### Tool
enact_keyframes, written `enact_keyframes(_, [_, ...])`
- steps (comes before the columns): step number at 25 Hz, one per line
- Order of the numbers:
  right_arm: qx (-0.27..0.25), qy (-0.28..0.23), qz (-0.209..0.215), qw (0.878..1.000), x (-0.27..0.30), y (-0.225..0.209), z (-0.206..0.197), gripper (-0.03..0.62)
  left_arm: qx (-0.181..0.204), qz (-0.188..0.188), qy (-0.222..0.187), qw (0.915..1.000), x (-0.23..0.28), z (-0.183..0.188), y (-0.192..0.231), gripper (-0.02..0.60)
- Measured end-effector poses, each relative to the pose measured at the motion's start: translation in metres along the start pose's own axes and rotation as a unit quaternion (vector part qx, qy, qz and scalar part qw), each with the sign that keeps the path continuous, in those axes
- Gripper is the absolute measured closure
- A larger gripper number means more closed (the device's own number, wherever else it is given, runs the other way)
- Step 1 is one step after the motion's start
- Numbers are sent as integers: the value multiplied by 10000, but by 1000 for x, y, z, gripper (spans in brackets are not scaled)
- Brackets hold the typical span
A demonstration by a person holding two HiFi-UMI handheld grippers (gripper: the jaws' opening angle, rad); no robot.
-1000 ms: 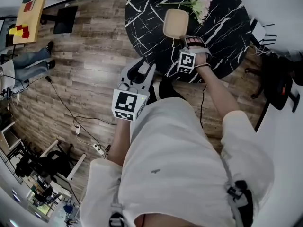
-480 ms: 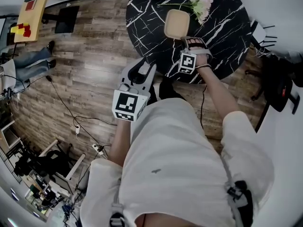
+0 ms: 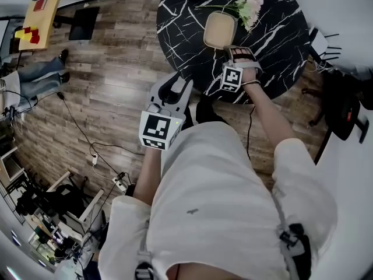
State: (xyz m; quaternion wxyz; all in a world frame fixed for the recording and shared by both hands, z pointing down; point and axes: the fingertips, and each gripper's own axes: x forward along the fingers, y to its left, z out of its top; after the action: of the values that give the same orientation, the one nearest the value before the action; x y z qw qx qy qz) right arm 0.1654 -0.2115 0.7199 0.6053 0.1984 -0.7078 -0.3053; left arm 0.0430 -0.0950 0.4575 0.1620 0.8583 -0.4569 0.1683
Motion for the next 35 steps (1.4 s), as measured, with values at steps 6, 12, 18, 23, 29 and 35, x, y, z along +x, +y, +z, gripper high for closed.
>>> enact_keyframes(6, [-30, 1, -47, 10000, -2, -2, -3, 551, -28, 39, 0, 10000, 0, -1, -2, 465])
enact_keyframes(12, [-82, 52, -144, 9998, -3, -6, -7, 553, -20, -7, 28, 10000, 0, -3, -1, 465])
enact_keyframes(18, [3, 167, -259, 9995, -13, -14, -5, 554, 32, -128, 14, 9999, -9, -1, 8, 465])
enact_keyframes(23, [170, 321, -337, 9988, -20, -18, 6, 554, 146, -393, 5, 9991, -15, 0, 20, 465])
enact_keyframes(29, [386, 531, -404, 9970, -28, -21, 18, 556, 265, -721, -23, 9970, -19, 5, 39, 465])
enact_keyframes(35, [618, 754, -544, 9938, -44, -24, 31, 556, 388, -1100, -84, 9931, -27, 5, 52, 465])
